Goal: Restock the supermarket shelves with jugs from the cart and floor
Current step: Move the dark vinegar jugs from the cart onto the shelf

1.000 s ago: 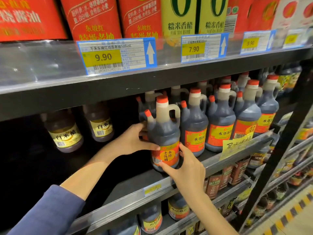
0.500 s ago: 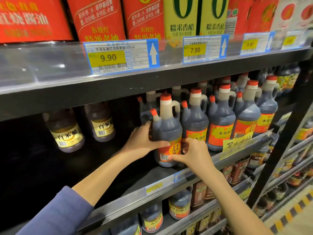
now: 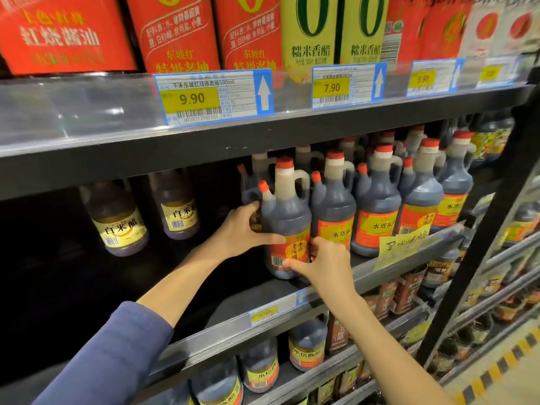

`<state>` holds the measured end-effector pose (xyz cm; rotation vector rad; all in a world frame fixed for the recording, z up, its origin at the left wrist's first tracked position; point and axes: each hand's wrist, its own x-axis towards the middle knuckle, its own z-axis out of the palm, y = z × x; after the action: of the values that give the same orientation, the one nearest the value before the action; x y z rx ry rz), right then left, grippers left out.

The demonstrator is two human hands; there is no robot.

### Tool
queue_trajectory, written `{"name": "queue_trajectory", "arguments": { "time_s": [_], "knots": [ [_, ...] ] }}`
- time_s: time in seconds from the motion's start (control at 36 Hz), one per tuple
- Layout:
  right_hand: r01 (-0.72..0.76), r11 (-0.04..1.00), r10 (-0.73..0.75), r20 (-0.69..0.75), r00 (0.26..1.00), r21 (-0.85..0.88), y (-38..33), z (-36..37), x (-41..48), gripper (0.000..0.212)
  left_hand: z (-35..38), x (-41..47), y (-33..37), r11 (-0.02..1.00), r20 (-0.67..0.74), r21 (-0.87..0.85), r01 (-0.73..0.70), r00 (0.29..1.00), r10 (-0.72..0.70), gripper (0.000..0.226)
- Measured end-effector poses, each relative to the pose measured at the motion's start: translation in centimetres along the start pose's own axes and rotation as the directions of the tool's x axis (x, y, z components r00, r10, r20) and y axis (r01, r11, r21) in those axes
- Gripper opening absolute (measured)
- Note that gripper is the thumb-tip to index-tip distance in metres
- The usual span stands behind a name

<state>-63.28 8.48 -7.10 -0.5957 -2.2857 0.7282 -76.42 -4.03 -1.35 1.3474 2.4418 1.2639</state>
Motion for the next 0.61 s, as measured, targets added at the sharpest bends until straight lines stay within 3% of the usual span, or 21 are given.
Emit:
{"name": "queue_trajectory", "arguments": {
  "time_s": [0.19, 0.28, 0.36, 0.42, 0.47, 0.61],
  "knots": [
    [0.014, 0.998, -0.011, 0.060, 0.998, -0.060, -0.2, -0.8, -0.1, 0.049, 0.6, -0.7, 0.5, 0.999, 0.041, 0.034, 0.033, 0.999, -0.034, 0.067],
    [0.016, 0.999, -0.009, 0.203, 0.979, -0.033, -0.1, -2.1, 0.0, 0.044, 0.8, -1.7, 1.4, 0.990, 0.043, 0.103, 0.092, 0.994, -0.097, 0.067],
    [0.018, 0.999, -0.033, 0.350, 0.936, 0.047, 0.4, -3.7, 0.0, 0.042, 0.7, -3.5, 1.3, 0.972, 0.075, 0.179, 0.152, 0.983, -0.167, 0.082],
    [0.049, 0.998, -0.060, 0.383, 0.922, 0.038, 1.2, -4.3, -0.2, 0.060, 0.1, -5.1, 1.1, 0.941, 0.105, 0.285, 0.183, 0.970, -0.220, 0.097],
    [0.074, 0.997, -0.069, 0.409, 0.910, 0.002, 1.5, -5.2, -1.0, 0.078, -0.2, -6.9, 1.0, 0.912, 0.151, 0.374, 0.169, 0.959, -0.240, 0.091],
    [0.239, 0.967, -0.155, 0.532, 0.832, -0.092, 2.2, -6.7, -4.5, 0.086, -0.1, -12.1, 1.6, 0.853, 0.198, 0.506, 0.133, 0.944, -0.264, 0.076]
  ]
}}
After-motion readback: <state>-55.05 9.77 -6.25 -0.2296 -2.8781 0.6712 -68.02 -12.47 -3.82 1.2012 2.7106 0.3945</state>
